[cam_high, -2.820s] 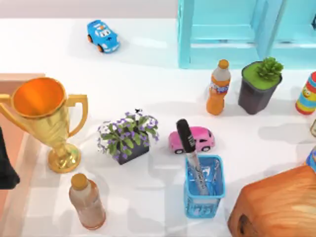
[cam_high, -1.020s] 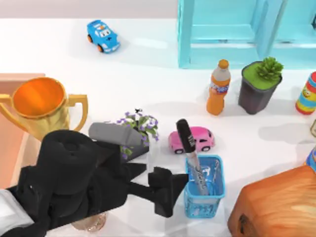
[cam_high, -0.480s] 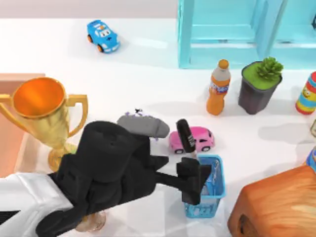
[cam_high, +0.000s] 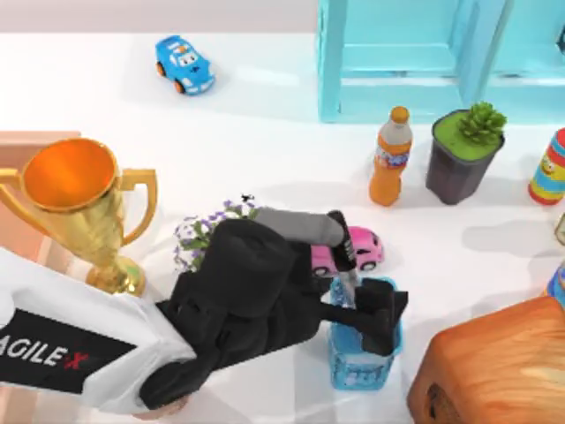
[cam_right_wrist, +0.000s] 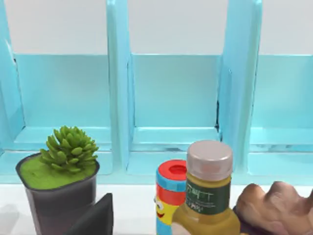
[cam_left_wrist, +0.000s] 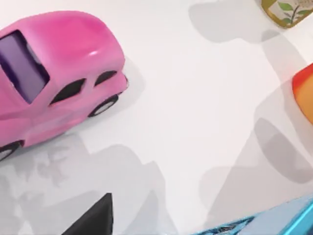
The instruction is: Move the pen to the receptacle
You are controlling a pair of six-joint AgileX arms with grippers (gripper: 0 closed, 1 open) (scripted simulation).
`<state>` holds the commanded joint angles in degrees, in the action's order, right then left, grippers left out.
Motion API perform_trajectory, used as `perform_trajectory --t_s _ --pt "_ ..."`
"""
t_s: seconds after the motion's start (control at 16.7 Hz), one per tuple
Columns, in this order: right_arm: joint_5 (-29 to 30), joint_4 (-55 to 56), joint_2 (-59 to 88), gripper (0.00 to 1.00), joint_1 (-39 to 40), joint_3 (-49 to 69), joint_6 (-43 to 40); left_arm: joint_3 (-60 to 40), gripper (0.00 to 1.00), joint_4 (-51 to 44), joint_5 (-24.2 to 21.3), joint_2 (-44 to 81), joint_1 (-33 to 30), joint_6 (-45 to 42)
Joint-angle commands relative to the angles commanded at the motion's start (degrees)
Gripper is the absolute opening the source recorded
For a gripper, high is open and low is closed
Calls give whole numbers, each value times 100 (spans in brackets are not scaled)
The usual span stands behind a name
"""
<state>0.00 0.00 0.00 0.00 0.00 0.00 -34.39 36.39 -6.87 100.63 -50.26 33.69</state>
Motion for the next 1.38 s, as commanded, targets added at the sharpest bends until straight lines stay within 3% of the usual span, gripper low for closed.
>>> perform_trajectory --t_s 0.24,1.02,1.38 --pt "0 0 0 100 0 0 0 -2 100 6 0 9 0 0" --pt "0 0 0 100 0 0 0 -2 2 6 0 9 0 0" --pt "0 0 0 100 0 0 0 -2 0 6 0 9 0 0"
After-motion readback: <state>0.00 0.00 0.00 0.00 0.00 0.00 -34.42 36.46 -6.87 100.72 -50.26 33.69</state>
